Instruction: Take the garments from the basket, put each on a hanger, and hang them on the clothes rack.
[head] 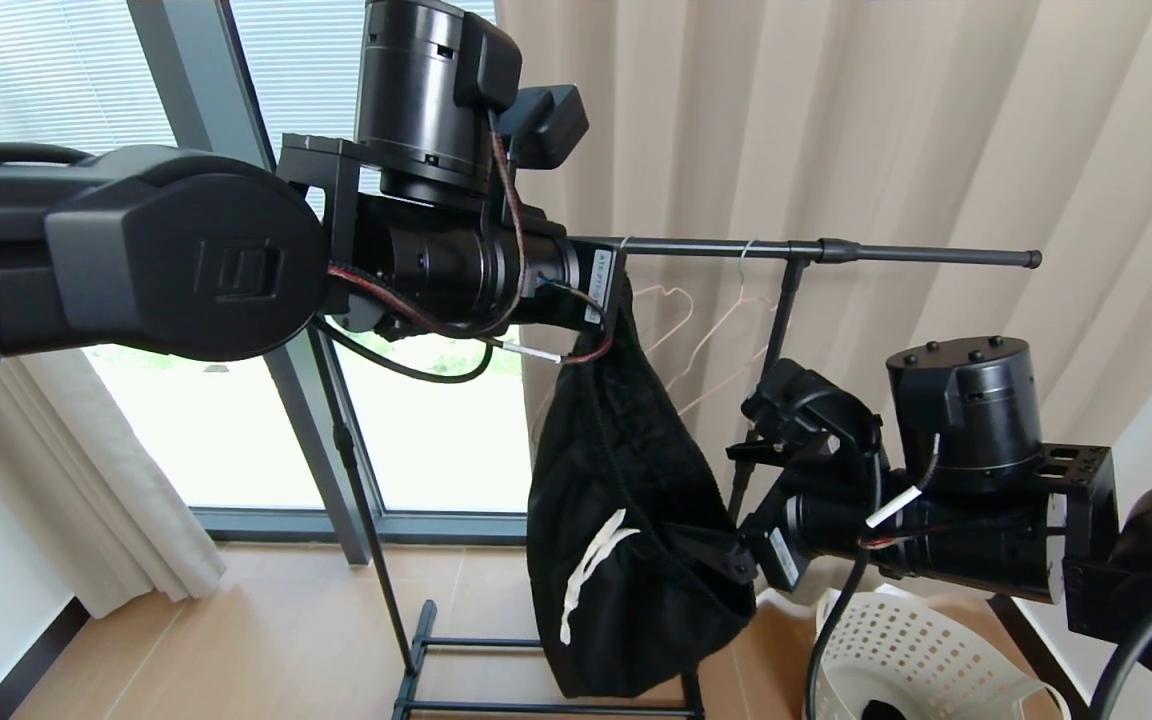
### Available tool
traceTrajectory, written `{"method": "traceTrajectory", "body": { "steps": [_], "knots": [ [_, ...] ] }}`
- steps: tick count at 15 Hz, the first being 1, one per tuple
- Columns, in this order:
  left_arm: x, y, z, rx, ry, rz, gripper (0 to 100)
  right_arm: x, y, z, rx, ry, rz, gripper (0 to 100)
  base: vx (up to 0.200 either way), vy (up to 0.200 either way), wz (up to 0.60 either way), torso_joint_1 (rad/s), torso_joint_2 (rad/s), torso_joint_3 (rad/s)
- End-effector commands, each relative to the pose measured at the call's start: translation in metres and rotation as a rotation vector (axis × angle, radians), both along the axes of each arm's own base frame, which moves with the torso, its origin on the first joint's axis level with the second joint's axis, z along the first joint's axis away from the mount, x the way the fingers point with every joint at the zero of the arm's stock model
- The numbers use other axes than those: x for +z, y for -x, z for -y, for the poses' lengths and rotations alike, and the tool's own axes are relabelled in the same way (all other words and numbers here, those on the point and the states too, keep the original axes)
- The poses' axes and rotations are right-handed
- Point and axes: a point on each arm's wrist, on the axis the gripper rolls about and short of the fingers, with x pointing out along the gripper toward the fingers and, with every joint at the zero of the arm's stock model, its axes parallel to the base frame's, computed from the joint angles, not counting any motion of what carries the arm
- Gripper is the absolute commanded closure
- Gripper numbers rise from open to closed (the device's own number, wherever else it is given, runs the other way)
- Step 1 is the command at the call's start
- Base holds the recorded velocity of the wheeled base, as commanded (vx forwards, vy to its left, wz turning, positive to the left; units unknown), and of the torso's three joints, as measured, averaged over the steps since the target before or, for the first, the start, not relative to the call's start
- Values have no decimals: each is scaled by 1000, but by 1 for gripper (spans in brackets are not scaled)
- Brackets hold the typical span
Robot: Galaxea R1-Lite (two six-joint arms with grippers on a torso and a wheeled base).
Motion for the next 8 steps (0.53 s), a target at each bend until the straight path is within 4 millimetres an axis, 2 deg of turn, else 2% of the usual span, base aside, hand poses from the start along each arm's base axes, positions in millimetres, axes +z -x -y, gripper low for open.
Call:
{"method": "traceTrajectory", "body": {
  "steps": [1, 5, 6, 8],
  "knots": [
    [6, 6, 0, -14, 6, 15, 100, -13, -8, 0, -13, 21, -35, 0, 0, 0, 0, 0, 0, 0],
    [8, 11, 0, -22, 9, 19, 100, -26, -15, -4, -14, 21, -39, 0, 0, 0, 0, 0, 0, 0],
    [9, 12, -2, -22, 10, 20, 100, -28, -16, -5, -14, 11, -24, 100, 0, 0, 0, 0, 0, 0],
    [10, 14, -3, -22, 10, 20, 100, -25, -17, -4, -20, 1, -8, 100, 0, 0, 0, 0, 0, 0]
  ]
}}
